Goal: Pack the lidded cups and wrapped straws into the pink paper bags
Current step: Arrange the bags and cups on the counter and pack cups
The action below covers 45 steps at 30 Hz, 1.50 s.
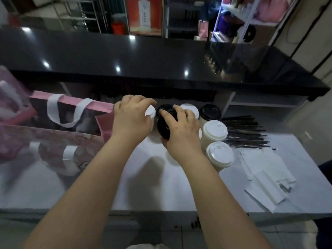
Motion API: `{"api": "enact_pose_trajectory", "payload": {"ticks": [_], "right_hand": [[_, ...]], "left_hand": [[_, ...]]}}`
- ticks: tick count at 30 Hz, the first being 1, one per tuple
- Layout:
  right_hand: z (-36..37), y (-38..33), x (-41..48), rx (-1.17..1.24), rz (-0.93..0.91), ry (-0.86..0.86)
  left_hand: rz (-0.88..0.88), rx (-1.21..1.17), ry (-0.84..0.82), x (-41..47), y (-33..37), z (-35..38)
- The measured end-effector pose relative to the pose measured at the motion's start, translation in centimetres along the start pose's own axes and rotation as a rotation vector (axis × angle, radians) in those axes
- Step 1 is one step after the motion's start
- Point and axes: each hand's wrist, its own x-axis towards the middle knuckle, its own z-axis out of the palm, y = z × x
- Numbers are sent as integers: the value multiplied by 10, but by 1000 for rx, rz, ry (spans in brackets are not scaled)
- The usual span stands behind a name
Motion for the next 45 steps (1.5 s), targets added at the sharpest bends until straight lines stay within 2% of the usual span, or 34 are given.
{"api": "enact_pose_trajectory", "payload": {"ticks": [9,14,17,20,24,29,34,40,43,45], "right_hand": [[-18,-50,69,55,-84,56],[-25,-94,99,109,-138,129],[-31,-130,116,177,-174,155],[-36,-169,127,251,-220,138],[-39,-209,135,330,-250,24],[-33,-241,131,397,-242,-129],[0,-258,111,197,-192,-295],[40,-259,90,84,-76,-464],[51,-252,82,10,19,-627],[59,-247,79,-82,56,-661]], "left_hand": [[-70,117,23,16,-77,-79],[-189,23,33,3,-137,-120],[-274,-81,-51,-2,-176,-137],[-251,-106,-180,2,-210,-145],[-168,-97,-356,17,-243,-142],[-68,-204,-538,28,-268,-133],[159,-166,-682,39,-280,-128],[237,-6,-820,30,-299,-128],[286,18,-838,18,-305,-130],[322,21,-830,11,-306,-132]]}}
